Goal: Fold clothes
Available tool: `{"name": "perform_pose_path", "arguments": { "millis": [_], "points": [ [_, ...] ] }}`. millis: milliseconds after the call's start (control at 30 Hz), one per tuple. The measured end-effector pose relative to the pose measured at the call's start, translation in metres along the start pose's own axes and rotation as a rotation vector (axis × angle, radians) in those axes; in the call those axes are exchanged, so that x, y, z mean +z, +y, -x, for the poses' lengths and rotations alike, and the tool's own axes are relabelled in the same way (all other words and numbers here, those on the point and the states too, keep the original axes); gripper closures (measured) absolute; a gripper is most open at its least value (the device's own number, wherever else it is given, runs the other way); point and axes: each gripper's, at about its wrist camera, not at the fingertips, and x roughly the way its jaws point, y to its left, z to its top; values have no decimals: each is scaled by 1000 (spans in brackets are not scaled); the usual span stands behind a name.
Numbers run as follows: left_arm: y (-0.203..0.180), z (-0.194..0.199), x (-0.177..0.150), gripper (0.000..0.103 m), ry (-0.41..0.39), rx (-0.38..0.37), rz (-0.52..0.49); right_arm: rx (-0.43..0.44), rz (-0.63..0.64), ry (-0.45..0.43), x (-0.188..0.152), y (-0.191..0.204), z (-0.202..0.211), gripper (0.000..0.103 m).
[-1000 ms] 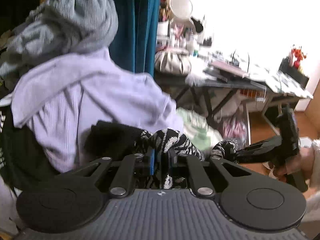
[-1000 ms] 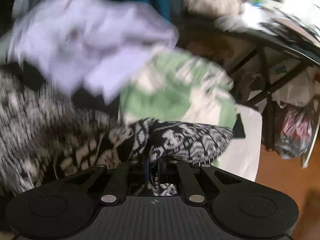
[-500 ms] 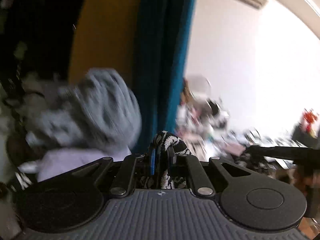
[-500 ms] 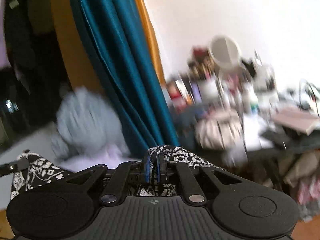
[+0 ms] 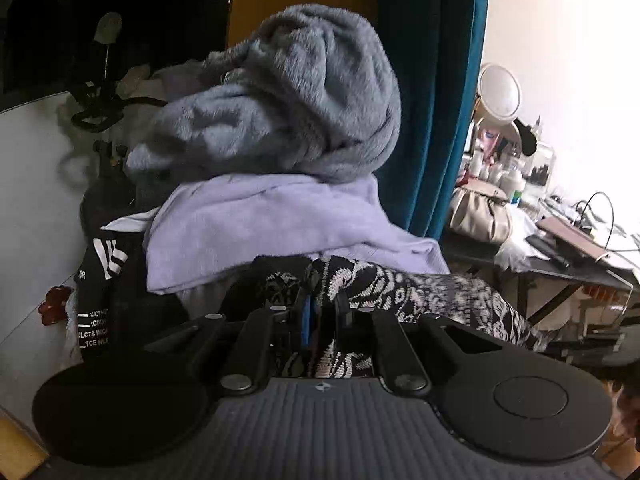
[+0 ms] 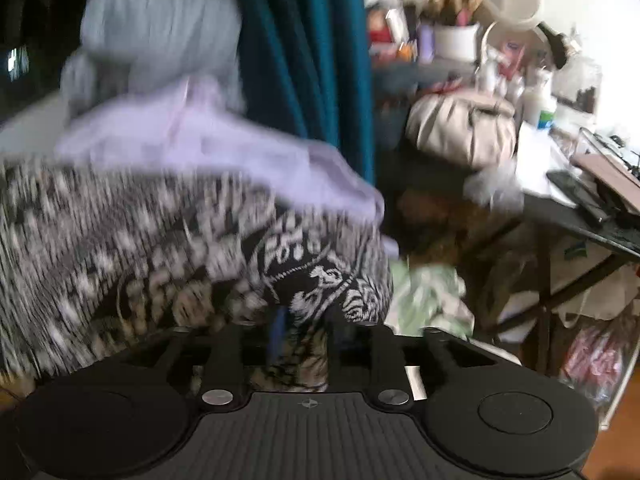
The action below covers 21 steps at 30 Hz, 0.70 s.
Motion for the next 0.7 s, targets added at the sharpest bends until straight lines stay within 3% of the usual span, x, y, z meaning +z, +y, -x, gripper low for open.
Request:
{"name": "perform_pose_path", "arguments": {
  "millis": [67, 267, 433, 700],
  "points": [
    [3, -3, 0, 92, 4, -2, 0, -23, 38, 29, -14, 5, -9, 45],
    [2, -12, -3, 91, 24, 0, -25, -3, 44, 86, -49, 5, -26, 12],
    [-1, -21, -9, 91, 65, 1, -59, 41, -46, 123, -66, -7, -50, 1],
    [-6, -32, -19, 91, 128, 13, -106, 110, -190, 182, -91, -28, -87, 1]
  ]
}}
